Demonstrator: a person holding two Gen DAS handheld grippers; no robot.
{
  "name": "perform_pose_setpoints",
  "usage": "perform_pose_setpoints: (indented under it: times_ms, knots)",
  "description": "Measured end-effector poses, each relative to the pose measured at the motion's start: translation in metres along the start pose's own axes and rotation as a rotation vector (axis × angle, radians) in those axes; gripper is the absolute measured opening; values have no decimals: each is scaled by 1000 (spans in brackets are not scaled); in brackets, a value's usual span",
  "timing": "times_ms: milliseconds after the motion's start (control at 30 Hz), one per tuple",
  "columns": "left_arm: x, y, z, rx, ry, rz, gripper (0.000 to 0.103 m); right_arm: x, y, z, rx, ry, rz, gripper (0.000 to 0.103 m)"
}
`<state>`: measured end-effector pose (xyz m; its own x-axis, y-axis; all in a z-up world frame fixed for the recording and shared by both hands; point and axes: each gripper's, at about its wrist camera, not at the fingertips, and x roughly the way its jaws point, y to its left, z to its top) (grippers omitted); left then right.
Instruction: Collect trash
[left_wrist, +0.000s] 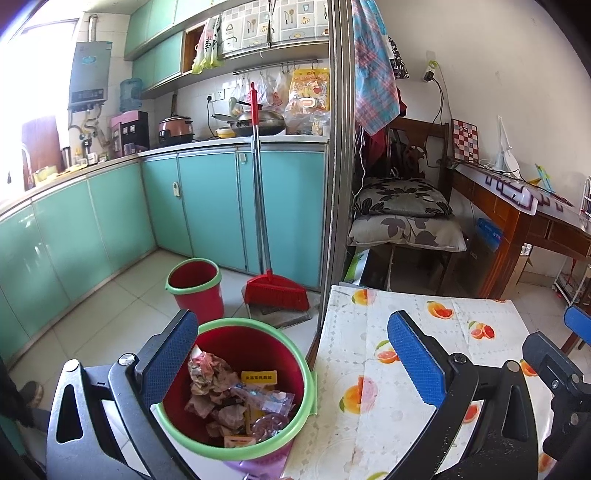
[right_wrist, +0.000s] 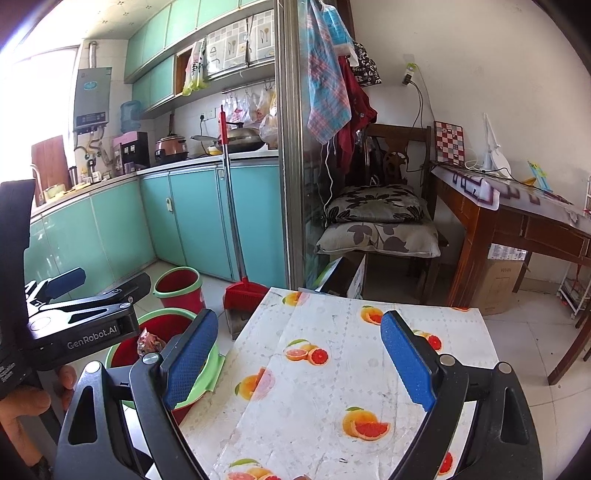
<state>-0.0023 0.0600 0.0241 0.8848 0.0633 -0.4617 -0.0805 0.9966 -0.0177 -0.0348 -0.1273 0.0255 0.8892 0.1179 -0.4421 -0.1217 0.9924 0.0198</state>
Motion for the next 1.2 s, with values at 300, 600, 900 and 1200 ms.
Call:
perform_pose_setpoints:
  times_ms: [300, 600, 900, 1200]
  knots:
    - [5, 4, 0, 6, 10, 13, 103, 7, 0, -2, 6, 22, -5, 90]
    - [9, 7, -1, 0, 20, 26, 103, 7, 0, -3, 6, 24, -5, 90]
    - [11, 8, -2, -5, 29, 30, 103, 7, -2, -2, 11, 31, -7, 90]
    - [11, 10, -1, -5, 30, 32, 103, 7, -2, -2, 12, 29, -6, 90]
